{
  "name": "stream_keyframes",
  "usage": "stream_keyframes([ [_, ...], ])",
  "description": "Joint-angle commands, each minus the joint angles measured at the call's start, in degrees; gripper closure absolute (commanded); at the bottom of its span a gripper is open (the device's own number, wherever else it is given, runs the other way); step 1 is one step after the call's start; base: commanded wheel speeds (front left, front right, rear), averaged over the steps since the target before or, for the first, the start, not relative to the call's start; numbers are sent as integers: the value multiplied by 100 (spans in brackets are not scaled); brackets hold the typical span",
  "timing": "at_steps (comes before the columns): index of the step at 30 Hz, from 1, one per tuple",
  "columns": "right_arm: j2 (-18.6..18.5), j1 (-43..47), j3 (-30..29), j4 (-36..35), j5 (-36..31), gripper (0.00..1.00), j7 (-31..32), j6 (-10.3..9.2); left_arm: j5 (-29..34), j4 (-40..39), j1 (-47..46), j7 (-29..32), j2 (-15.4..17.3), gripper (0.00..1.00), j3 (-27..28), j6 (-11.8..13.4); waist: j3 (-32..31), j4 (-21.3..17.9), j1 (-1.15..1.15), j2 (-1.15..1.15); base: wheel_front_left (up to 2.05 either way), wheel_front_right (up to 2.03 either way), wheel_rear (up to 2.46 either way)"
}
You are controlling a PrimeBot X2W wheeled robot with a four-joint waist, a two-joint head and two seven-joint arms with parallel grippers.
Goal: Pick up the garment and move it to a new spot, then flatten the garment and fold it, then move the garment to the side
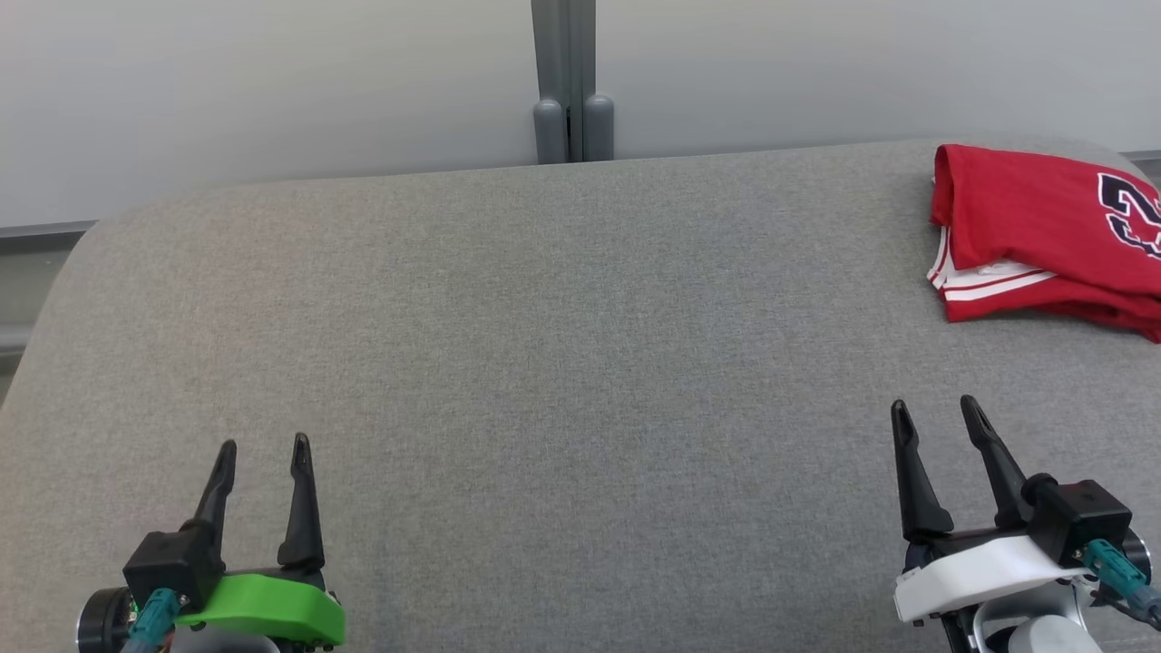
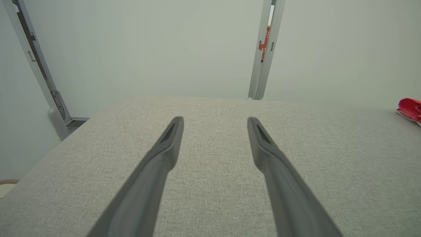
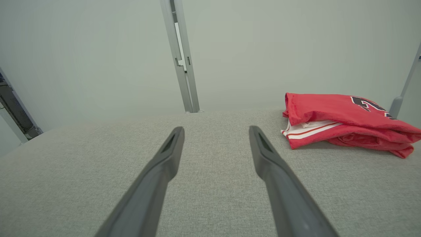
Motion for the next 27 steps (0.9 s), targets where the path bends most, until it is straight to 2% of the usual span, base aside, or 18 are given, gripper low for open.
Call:
stream_keyframes([
  [1,4,1,0,22,6,100,1,0,-4,27,0,5,-1,100,1,0,0,0,0,0,0,0,0],
  [5,38,72,10,223,29,100,11,0,-19,248,45,41,-25,100,-6,0,0,-1,0,0,0,0,0],
  [27,47,-163,-135,363,2320,100,543,-1,-2281,171,-111,635,-47,100,137,-46,-13,-37,0,0,0,0,0],
])
